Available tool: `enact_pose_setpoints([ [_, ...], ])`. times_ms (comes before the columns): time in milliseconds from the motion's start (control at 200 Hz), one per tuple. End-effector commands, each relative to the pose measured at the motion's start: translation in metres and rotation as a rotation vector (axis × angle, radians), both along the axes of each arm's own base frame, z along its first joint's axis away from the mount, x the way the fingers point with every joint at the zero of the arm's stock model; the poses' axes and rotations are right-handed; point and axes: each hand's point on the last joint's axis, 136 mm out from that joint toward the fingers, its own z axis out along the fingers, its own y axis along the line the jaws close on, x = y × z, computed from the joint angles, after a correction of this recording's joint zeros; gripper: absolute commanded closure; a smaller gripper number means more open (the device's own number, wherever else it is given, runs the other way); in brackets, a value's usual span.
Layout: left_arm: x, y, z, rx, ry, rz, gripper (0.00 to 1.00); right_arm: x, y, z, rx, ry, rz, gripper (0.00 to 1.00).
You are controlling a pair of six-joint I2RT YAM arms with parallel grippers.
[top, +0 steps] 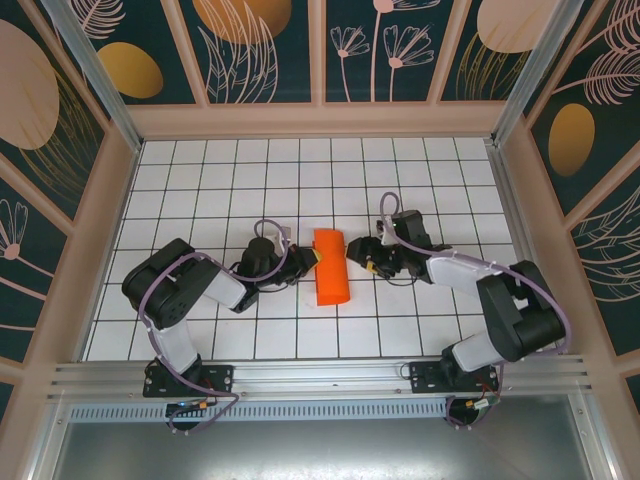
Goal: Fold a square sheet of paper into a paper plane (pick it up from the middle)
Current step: First fold in half a square sheet of paper at the center of the table.
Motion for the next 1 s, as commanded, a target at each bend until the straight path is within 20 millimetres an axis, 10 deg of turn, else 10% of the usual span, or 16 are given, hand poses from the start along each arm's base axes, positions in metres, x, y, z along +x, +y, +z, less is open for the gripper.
enact_pose_setpoints([
  [0, 0.000, 0.003, -0.013, 0.072, 0.005, -0.006, 1.00, -0.004, 0.016, -0.002, -0.004, 0.013, 0.073, 0.30],
  [580, 0.008, 0.000, -0.022, 0.180, 0.004, -0.032, 0.91, 0.001, 0.020, -0.048, -0.160, 0.105, 0.085, 0.47],
  [796, 0.021, 0.021, -0.001, 0.323, -0.049, 0.051, 0.51, -0.006, 0.005, -0.077, -0.283, 0.147, 0.079, 0.54],
  [991, 0.034, 0.046, 0.022, 0.423, -0.100, 0.141, 0.35, -0.012, -0.003, -0.100, -0.367, 0.172, 0.103, 0.54],
])
